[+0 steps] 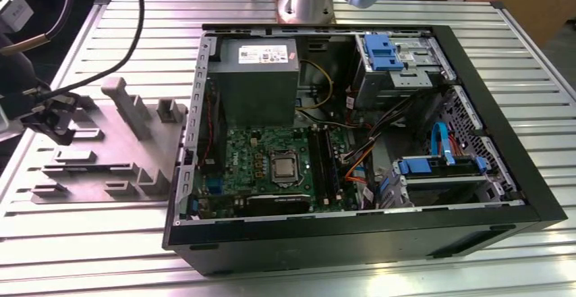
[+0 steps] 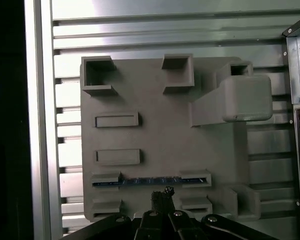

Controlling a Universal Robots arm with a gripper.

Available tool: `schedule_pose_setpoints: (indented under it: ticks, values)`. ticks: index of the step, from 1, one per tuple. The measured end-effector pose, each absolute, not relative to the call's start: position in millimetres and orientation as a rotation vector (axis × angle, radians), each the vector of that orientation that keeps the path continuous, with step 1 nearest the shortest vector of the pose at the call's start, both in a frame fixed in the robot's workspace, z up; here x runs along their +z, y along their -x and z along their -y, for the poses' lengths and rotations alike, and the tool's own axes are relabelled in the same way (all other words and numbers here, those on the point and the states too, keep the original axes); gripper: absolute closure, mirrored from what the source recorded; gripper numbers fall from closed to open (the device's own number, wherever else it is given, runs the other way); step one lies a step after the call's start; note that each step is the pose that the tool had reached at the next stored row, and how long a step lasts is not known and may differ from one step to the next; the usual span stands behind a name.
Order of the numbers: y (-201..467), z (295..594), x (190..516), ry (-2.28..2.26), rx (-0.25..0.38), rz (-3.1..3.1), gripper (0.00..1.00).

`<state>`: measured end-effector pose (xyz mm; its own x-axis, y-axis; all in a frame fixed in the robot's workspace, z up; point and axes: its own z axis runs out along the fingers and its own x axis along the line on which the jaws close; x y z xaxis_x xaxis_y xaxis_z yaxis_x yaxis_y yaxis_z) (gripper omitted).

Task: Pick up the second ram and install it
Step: 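Reach for the second ram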

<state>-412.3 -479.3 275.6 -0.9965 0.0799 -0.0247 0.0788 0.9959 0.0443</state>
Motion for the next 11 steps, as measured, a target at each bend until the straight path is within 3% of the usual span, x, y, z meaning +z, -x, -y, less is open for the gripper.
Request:
schedule_pose_setpoints:
  ticks: [11]
  values:
    - [413.4,485.1,265.0,-0.135,0.067,-3.111,0.90]
